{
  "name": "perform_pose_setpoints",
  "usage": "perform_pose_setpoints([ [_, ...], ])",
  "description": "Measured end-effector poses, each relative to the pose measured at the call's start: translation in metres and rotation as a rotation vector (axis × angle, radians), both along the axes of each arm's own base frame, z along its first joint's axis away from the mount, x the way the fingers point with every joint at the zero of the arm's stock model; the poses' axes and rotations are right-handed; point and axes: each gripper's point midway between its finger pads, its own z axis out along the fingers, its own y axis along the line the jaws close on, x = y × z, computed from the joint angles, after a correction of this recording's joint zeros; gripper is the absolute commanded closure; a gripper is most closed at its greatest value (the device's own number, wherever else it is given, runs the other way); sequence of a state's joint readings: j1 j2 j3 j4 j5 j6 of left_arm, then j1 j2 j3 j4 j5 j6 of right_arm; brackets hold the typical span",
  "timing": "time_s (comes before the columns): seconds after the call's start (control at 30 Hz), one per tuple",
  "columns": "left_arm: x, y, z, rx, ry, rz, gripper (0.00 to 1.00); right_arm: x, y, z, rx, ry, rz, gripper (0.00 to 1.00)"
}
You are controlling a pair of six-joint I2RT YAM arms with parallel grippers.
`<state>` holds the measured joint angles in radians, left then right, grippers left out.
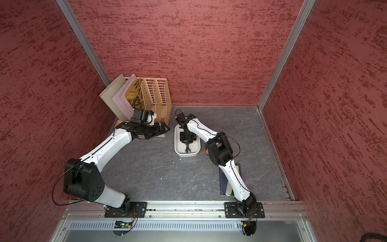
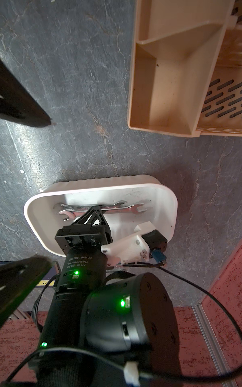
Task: Take out the wrench from the storage box
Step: Pick up the wrench from the storage box, then place the wrench at the center of the board.
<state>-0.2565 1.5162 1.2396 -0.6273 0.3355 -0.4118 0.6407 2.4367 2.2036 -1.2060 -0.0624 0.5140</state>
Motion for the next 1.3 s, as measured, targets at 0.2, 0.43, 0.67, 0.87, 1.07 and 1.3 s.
perform_pose_setpoints([
  [0.2,0.000,0.000,0.000,0.000,0.000,-0.001,0.00,0.007,0.001,0.013,0.007,-0.038,0.004,0.92],
  [0.43,0.000,0.000,0.000,0.000,0.000,0.000,0.00,0.007,0.000,0.016,0.002,-0.042,0.003,0.94],
  [0.67,0.000,0.000,0.000,0.000,0.000,-0.001,0.00,0.013,0.002,0.028,0.007,-0.074,0.000,0.95],
  [0.87,0.000,0.000,0.000,0.000,0.000,-0.001,0.00,0.018,0.000,0.046,0.012,-0.116,-0.005,0.96],
  [1.07,-0.001,-0.001,0.004,-0.003,-0.011,-0.003,0.00,0.006,-0.011,0.073,0.024,-0.149,-0.015,0.96],
  [1.3,-0.009,-0.012,0.015,-0.003,-0.040,-0.033,0.00,-0.031,-0.033,0.090,0.022,-0.163,-0.041,0.97],
])
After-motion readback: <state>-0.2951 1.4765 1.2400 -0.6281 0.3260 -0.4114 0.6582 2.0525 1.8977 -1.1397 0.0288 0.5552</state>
